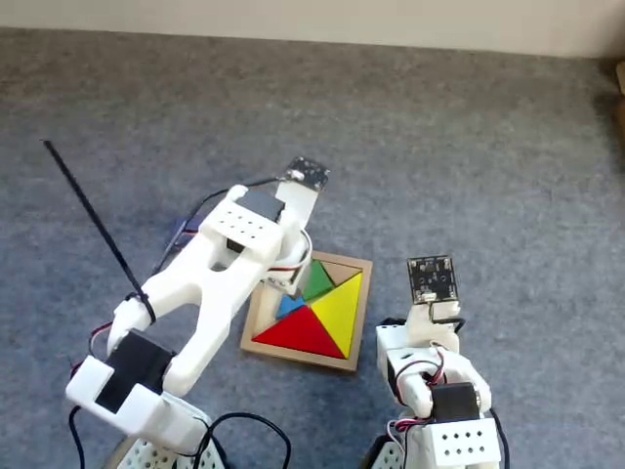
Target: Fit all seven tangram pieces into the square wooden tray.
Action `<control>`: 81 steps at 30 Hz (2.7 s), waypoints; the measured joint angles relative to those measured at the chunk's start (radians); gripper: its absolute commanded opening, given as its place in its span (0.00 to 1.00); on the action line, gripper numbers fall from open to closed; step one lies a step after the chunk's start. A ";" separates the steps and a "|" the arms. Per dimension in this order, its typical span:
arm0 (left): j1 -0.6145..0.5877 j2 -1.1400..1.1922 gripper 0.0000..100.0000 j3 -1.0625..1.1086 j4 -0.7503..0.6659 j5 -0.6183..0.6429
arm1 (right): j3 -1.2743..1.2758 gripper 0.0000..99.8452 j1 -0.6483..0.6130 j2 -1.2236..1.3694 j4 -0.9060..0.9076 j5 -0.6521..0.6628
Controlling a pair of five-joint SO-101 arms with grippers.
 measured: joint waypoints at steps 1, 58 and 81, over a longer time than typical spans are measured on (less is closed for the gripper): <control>-0.018 0.000 0.20 0.000 0.000 0.002 | 0.000 0.02 0.000 0.000 0.000 0.000; -0.385 0.411 0.24 -0.870 0.321 -1.019 | 0.000 0.02 0.000 0.000 0.000 0.000; -0.298 0.936 0.19 -1.252 0.322 -1.151 | 0.000 0.02 0.000 0.000 0.000 0.000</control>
